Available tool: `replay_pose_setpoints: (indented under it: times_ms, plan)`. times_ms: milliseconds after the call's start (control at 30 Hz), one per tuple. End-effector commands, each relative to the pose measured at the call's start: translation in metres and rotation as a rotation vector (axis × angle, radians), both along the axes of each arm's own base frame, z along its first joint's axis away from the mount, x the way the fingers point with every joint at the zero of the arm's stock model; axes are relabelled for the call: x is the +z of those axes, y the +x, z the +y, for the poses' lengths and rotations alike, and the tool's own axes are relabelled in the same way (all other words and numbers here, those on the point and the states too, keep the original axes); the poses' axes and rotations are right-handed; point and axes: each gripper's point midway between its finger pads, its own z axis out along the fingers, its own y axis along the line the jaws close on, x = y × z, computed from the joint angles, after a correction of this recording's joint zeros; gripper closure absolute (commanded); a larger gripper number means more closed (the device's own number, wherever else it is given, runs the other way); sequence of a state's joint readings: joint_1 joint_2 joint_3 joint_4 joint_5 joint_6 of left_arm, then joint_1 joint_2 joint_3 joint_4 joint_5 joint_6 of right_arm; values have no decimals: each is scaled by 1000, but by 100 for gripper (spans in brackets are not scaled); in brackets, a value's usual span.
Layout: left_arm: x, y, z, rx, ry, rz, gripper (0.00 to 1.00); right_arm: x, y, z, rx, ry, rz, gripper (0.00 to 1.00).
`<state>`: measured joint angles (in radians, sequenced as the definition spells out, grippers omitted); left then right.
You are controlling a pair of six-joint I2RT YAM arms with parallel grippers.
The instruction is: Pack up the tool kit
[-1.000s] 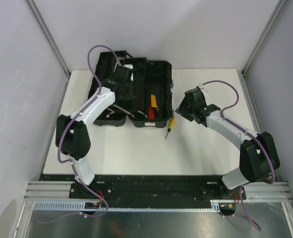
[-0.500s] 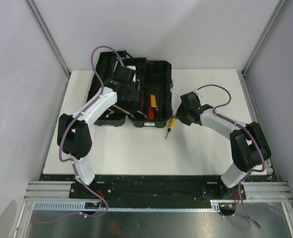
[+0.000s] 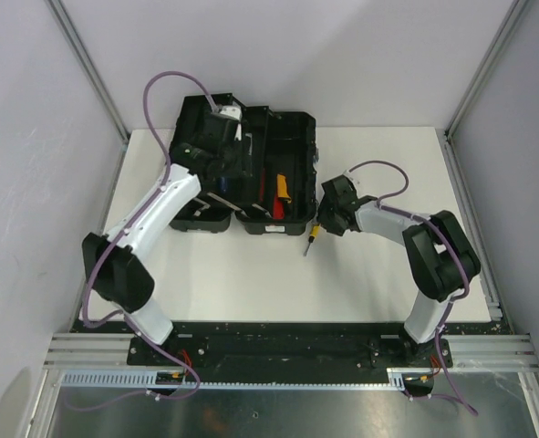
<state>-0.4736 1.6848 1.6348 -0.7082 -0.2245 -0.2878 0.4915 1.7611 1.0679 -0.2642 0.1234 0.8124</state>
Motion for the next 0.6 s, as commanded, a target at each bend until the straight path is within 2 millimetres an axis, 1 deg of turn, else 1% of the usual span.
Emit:
replay_pose_setpoints:
  times_ms: [0,67,133,433,500,567]
  plan:
    - [62,-8,-2,-28,-70,-130,30,-1,6,15,49,-3,-47,49]
    - [67,-11,-2,-37,-82,-138,30,-5,4,19,71,-14,-49,49]
    - [70,-13,-2,-43,-86,-144,30,-10,1,19,86,-44,-46,50]
    - [74,-21,3,-46,-81,-154,27,-29,-15,-8,59,-286,-29,51]
    - [75,-22,4,-46,-82,-157,27,-31,-17,-11,54,-300,-16,55]
    - [75,-24,4,-47,-85,-157,27,-31,-20,-10,63,-300,-10,64]
